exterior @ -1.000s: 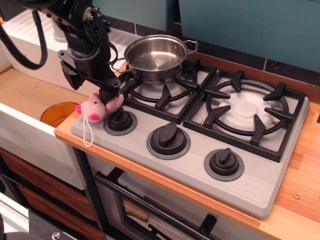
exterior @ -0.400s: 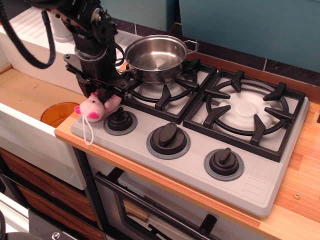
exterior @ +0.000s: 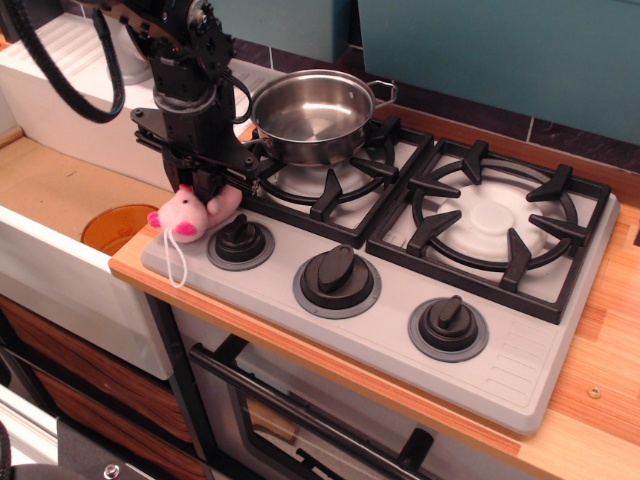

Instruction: Put stuffedpig in pan

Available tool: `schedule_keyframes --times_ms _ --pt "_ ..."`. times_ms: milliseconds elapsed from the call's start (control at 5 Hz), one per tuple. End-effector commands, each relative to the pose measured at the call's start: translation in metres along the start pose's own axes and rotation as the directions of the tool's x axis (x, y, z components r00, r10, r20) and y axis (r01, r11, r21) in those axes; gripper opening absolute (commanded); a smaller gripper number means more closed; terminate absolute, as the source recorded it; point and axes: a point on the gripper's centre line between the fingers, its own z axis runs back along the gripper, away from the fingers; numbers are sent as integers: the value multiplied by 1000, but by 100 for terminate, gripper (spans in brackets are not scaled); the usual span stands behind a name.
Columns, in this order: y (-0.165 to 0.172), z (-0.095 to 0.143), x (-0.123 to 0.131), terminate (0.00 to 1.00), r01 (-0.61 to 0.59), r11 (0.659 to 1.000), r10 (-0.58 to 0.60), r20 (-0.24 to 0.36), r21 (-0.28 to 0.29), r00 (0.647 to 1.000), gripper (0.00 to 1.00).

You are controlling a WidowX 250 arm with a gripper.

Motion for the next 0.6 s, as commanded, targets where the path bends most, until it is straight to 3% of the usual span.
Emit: schedule_keyframes --times_ms 0,200,400 --pt "-17 -11 -7 0 48 999 -47 -114 9 992 0" --pt "-9 21 2 0 65 997 -60 -159 28 985 0" --pt "-6 54 17 0 65 994 -48 -187 86 981 0"
